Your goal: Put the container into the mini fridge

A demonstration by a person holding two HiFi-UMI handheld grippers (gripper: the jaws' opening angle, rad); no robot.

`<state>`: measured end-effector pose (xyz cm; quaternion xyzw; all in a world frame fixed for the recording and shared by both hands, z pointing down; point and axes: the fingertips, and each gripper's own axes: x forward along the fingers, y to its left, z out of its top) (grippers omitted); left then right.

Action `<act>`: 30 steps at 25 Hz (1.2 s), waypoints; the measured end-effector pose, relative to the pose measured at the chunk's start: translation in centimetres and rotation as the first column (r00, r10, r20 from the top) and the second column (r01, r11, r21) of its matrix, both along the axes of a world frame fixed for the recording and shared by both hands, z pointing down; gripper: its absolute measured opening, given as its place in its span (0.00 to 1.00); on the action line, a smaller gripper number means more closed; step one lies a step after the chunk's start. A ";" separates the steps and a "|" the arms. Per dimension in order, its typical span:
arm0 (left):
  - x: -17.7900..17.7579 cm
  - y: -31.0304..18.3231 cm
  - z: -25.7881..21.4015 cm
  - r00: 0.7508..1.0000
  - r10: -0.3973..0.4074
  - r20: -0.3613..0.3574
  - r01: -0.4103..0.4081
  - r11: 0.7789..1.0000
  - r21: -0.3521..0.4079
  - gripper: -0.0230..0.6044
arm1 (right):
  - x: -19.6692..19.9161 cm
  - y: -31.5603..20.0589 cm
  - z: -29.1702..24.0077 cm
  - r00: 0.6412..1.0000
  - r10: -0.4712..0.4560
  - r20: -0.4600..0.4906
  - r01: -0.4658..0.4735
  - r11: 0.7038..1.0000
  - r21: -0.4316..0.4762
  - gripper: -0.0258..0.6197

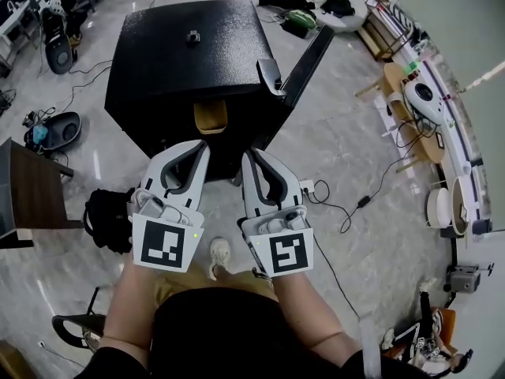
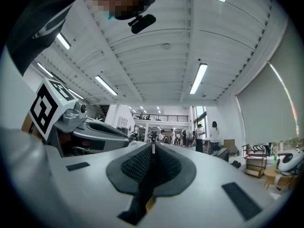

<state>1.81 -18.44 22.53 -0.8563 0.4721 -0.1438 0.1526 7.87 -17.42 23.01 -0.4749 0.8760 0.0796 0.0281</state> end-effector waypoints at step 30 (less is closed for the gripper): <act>-1.2 6.7 -5.4 0.989 -0.071 -0.133 0.094 0.981 0.170 0.07 | -2.2 5.1 -6.2 0.997 -0.069 0.024 0.064 0.987 0.150 0.11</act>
